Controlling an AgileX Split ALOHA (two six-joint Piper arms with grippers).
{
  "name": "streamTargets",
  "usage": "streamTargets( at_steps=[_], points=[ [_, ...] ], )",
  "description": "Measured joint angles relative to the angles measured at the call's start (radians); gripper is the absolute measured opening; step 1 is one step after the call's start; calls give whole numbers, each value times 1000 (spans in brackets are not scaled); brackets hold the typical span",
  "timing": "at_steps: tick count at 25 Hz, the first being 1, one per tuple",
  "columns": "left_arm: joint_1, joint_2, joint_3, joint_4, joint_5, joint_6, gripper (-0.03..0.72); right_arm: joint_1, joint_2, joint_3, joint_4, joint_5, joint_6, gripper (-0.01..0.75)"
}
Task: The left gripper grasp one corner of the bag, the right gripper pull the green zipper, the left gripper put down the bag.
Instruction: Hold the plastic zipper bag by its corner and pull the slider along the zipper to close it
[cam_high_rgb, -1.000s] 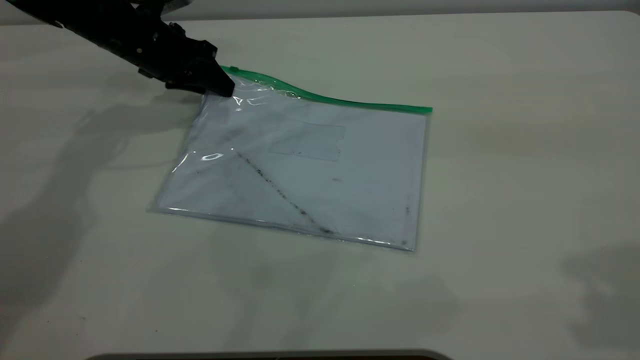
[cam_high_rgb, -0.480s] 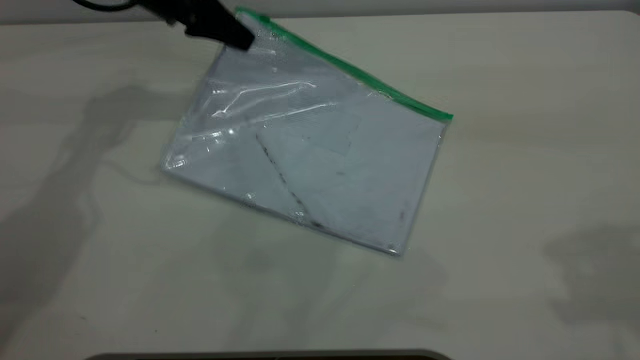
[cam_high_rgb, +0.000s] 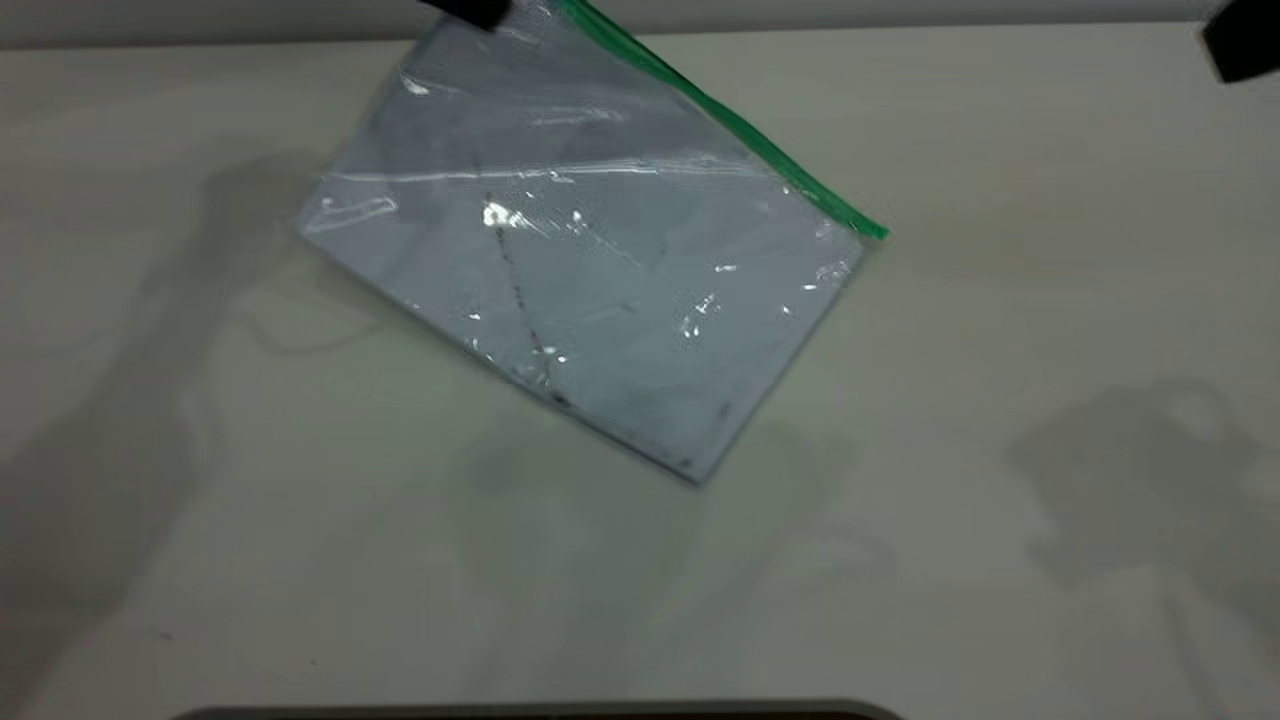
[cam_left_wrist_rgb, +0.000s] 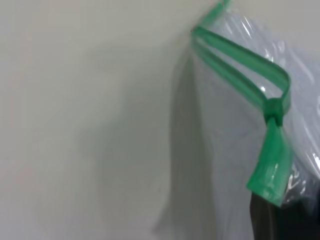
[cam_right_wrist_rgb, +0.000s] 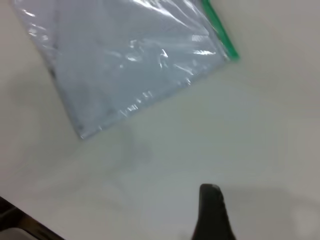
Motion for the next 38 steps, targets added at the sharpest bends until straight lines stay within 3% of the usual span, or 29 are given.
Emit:
streamTargets(
  at_steps=[5, 14, 29, 38],
  points=[
    [-108, 0, 0, 102, 0, 54, 53, 0, 83, -39, 204, 0, -231, 578],
    [-220, 0, 0, 152, 0, 139, 53, 0, 235, -104, 449, 26, -552, 578],
    [-281, 0, 0, 149, 0, 346, 53, 7, 528, -257, 709, 236, -897, 578],
    [-296, 0, 0, 93, -2, 374, 53, 127, 640, -340, 726, 217, -922, 578]
  ],
)
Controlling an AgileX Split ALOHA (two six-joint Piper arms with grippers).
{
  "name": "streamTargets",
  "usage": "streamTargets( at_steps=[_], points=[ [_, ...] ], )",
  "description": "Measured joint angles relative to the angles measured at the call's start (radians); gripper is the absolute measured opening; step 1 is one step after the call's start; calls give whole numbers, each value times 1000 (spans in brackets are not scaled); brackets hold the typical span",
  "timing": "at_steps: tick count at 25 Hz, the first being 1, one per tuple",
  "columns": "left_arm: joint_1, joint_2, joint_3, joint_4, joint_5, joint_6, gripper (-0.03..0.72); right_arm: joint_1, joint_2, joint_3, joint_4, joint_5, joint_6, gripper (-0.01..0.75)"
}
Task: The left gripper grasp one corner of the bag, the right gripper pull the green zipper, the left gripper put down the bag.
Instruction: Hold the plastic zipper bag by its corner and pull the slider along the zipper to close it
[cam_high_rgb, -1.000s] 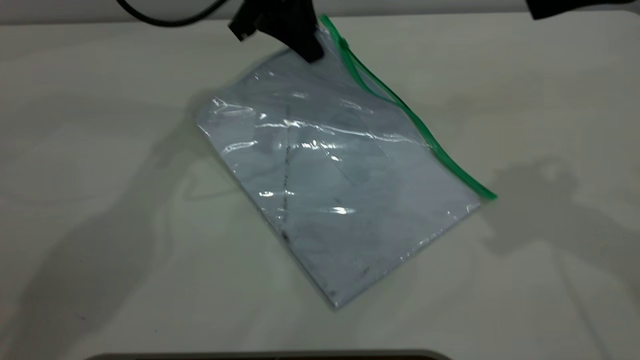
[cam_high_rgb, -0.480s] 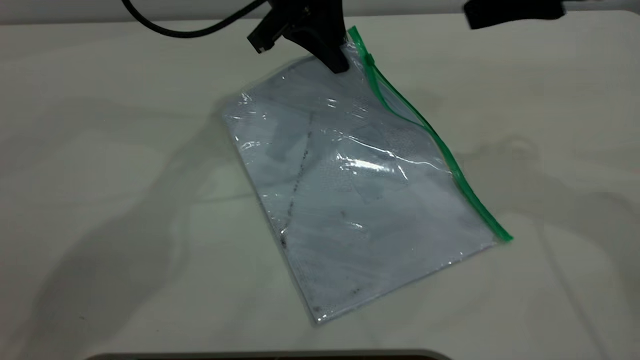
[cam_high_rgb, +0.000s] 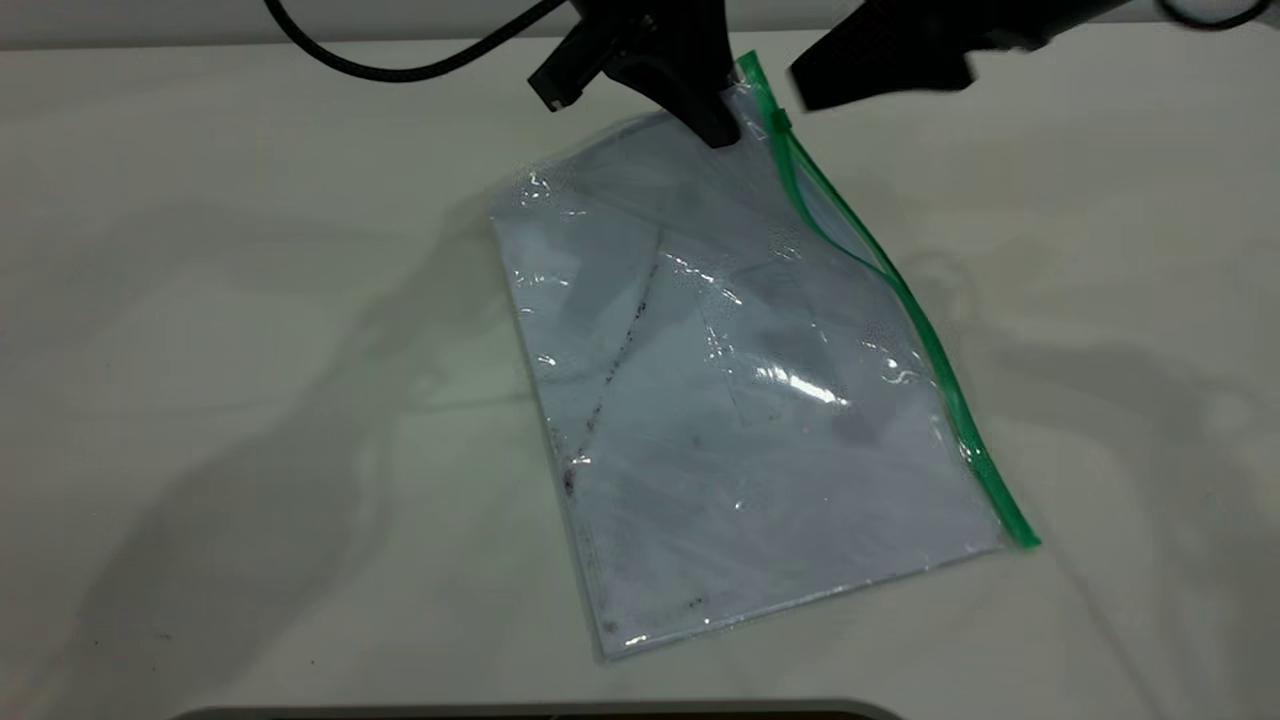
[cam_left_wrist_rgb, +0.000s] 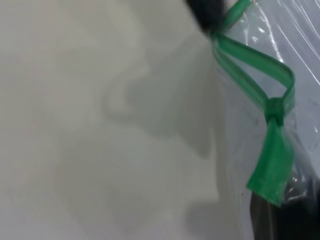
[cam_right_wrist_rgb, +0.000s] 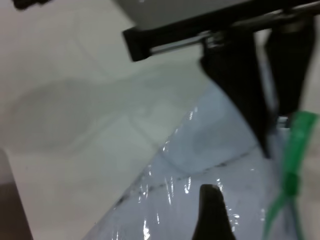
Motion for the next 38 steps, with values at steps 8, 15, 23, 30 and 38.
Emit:
streamTargets(
  at_steps=[8, 15, 23, 30, 38],
  points=[
    [-1, 0, 0, -1, -11, 1, 53, 25, 40, -2, 49, -78, -7, 578],
    [-1, 0, 0, -1, -13, 1, 53, 25, 45, -2, 172, -97, -58, 578],
    [-1, 0, 0, -16, -30, 1, 53, 27, 62, -2, 226, -99, -87, 578],
    [-1, 0, 0, -42, -42, 6, 53, 27, 80, -2, 274, -103, -118, 575],
    [-1, 0, 0, -42, -44, 10, 53, 27, 81, -2, 290, -103, -125, 411]
  ],
)
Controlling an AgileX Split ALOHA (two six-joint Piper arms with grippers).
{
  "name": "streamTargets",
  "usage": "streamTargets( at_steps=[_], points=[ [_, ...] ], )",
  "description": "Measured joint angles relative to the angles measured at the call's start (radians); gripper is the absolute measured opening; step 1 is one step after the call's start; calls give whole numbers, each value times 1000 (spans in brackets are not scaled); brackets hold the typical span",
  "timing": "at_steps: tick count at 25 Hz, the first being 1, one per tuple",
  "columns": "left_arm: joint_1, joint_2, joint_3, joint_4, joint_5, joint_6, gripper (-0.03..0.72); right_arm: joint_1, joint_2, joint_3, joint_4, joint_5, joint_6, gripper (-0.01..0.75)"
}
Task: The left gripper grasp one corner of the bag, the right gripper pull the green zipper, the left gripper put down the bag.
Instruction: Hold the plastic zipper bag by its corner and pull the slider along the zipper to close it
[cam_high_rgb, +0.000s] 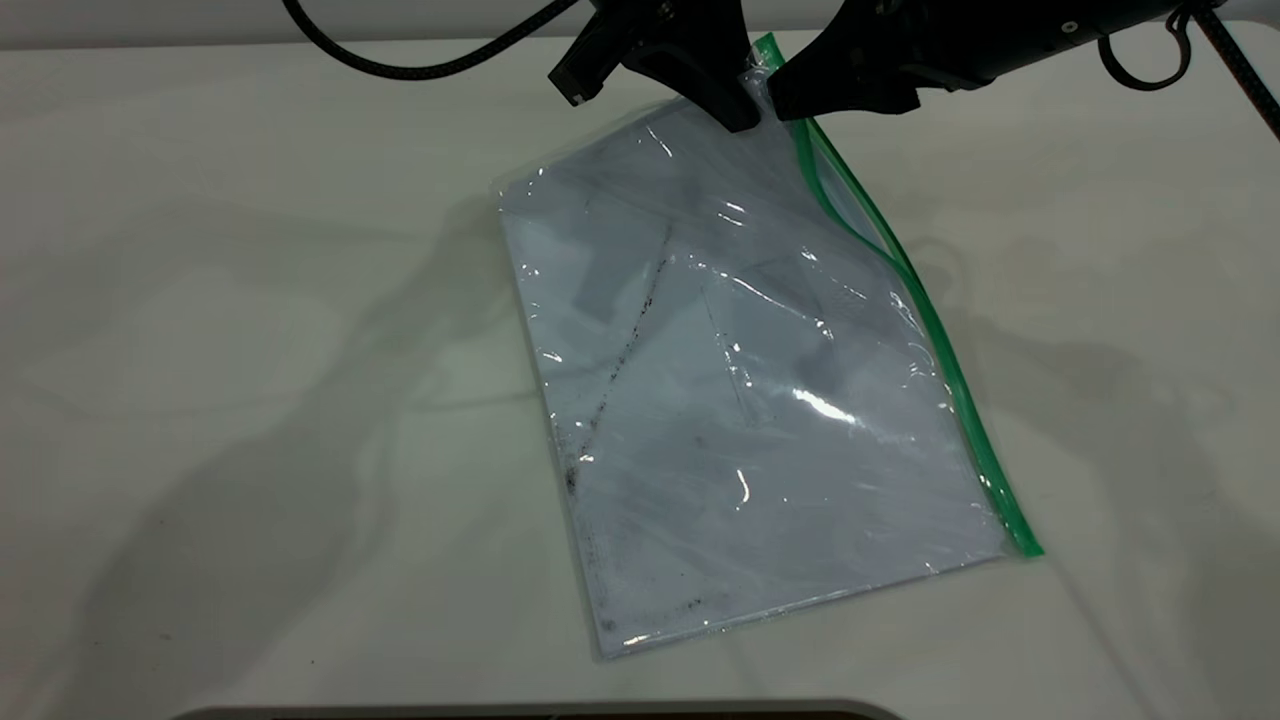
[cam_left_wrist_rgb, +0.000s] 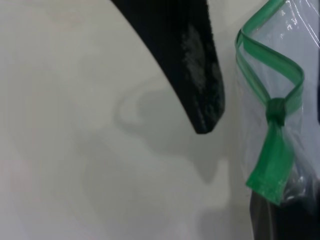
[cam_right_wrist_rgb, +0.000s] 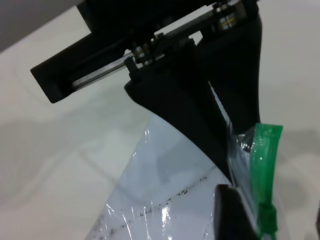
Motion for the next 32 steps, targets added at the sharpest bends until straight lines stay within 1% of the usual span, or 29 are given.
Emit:
streamTargets(
  at_steps=[4, 6, 17, 20, 26, 29, 32],
  points=[
    [0, 0, 0, -1, 0, 0, 53, 0, 0, 0, 0, 7, -3, 305],
    [0, 0, 0, -2, -1, 0, 53, 0, 0, 0, 0, 7, -4, 276],
    [0, 0, 0, -47, -3, 0, 53, 0, 1, 0, 0, 7, -7, 250],
    [0, 0, 0, -48, -3, 0, 53, 0, 1, 0, 0, 7, -7, 209],
    [0, 0, 0, -52, -3, -4, 53, 0, 1, 0, 0, 4, -8, 75],
    [0, 0, 0, -53, -3, -3, 53, 0, 1, 0, 0, 0, -8, 46],
    [0, 0, 0, -55, -3, -3, 53, 0, 1, 0, 0, -8, -8, 36]
  ],
)
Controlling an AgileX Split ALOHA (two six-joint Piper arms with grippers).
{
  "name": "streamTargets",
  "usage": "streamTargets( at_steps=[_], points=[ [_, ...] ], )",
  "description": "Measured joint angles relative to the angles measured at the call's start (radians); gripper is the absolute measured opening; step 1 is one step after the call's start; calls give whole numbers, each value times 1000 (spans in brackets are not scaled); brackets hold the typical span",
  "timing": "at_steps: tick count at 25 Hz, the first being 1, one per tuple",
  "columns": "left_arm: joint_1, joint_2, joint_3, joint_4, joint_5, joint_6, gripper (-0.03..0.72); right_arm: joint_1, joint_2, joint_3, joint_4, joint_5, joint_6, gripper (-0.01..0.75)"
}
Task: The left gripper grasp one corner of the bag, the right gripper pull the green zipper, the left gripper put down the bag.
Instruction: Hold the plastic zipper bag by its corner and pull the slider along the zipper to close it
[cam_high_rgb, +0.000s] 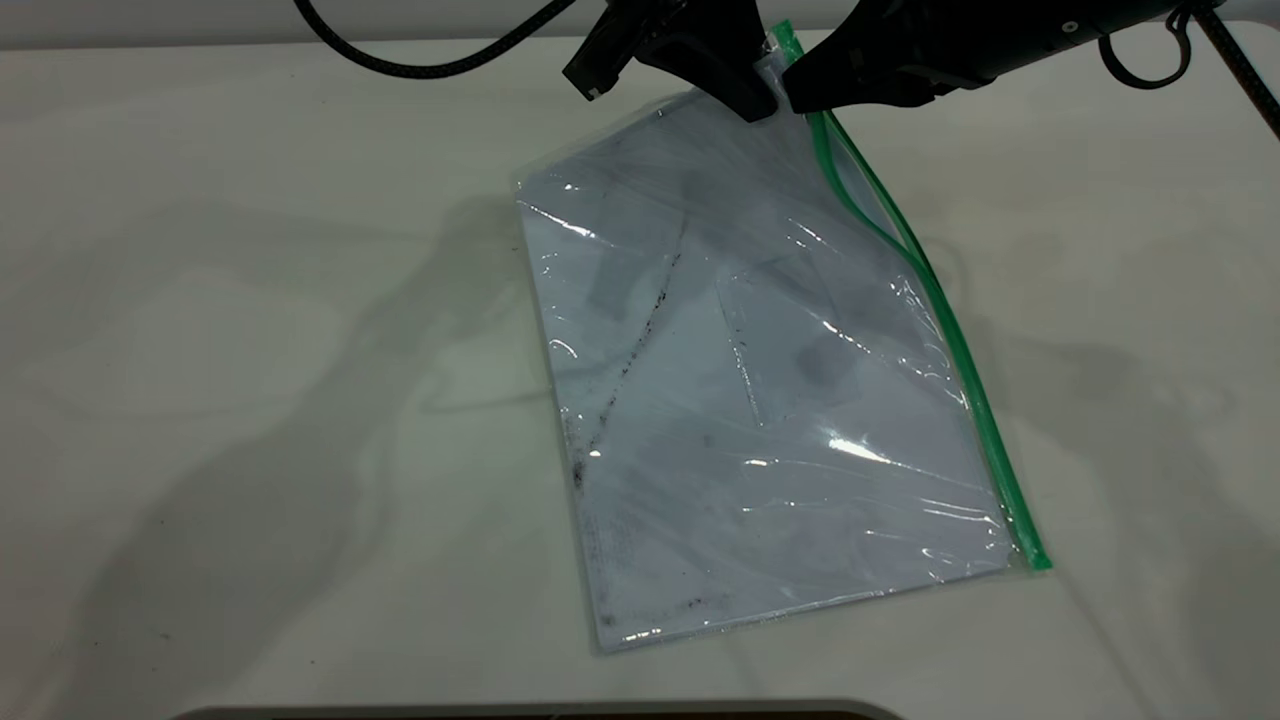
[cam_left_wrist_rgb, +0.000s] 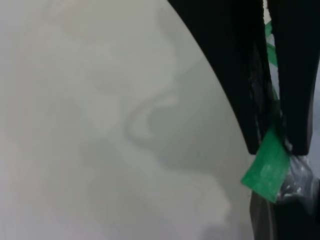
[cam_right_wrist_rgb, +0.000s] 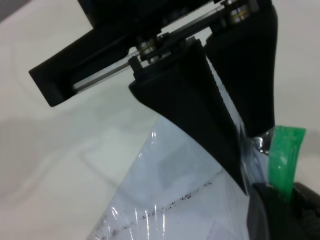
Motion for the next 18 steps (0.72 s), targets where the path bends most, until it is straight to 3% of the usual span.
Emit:
streamTargets(
  at_steps=[18],
  points=[
    [4, 11, -63, 12, 13, -84, 53, 0, -1, 0, 19, -19, 1, 36]
  ],
)
